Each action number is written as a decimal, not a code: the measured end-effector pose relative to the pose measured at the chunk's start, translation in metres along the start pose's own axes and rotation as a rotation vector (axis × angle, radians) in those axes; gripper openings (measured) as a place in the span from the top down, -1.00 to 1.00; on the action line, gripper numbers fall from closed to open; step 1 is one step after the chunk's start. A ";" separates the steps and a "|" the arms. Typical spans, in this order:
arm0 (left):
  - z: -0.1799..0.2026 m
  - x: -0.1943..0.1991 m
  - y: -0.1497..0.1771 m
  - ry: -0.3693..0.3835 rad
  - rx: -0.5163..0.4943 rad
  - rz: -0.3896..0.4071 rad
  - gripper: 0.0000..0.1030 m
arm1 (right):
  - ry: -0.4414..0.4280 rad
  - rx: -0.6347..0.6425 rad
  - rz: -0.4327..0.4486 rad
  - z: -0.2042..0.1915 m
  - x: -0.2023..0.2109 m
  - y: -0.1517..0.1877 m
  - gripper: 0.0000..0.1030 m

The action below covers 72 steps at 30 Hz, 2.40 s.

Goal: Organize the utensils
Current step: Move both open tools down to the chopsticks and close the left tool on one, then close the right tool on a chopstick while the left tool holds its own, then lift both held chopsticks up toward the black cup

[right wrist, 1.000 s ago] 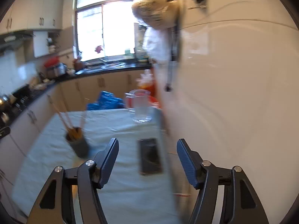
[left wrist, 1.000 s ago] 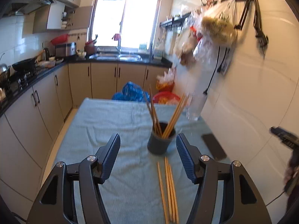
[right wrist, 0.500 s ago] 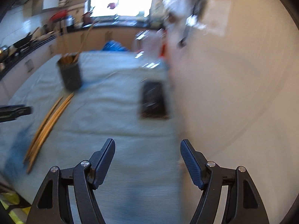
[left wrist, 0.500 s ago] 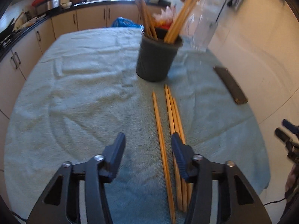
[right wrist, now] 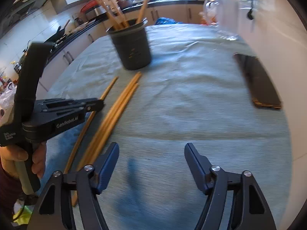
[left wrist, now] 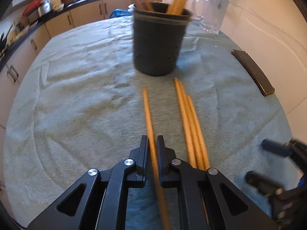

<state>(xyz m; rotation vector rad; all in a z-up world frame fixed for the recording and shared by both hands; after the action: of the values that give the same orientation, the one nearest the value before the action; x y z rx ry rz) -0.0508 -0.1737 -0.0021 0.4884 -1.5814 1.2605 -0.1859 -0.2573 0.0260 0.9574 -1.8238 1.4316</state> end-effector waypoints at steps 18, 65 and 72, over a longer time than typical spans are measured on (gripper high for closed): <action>-0.042 0.010 0.015 0.099 0.093 0.072 0.83 | 0.086 0.200 -0.033 -0.076 -0.013 0.021 -0.18; -0.036 0.129 -0.027 0.128 0.100 0.276 0.90 | 0.090 0.107 0.226 -0.051 0.060 -0.084 0.86; -0.030 0.178 0.006 0.129 0.073 0.369 0.90 | 0.101 0.115 0.320 -0.052 0.112 -0.053 0.86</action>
<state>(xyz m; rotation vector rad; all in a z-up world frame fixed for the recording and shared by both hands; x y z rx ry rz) -0.1144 -0.0976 0.1494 0.1572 -1.5651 1.5975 -0.2005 -0.2323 0.1569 0.6519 -1.8978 1.7604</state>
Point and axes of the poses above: each gripper's, at about its wrist camera, not at the fingertips, and x roughly against the way its jaws point, z to its right, y to its underside, the point moved 3 cm from there along -x, roughly the way its jaws point
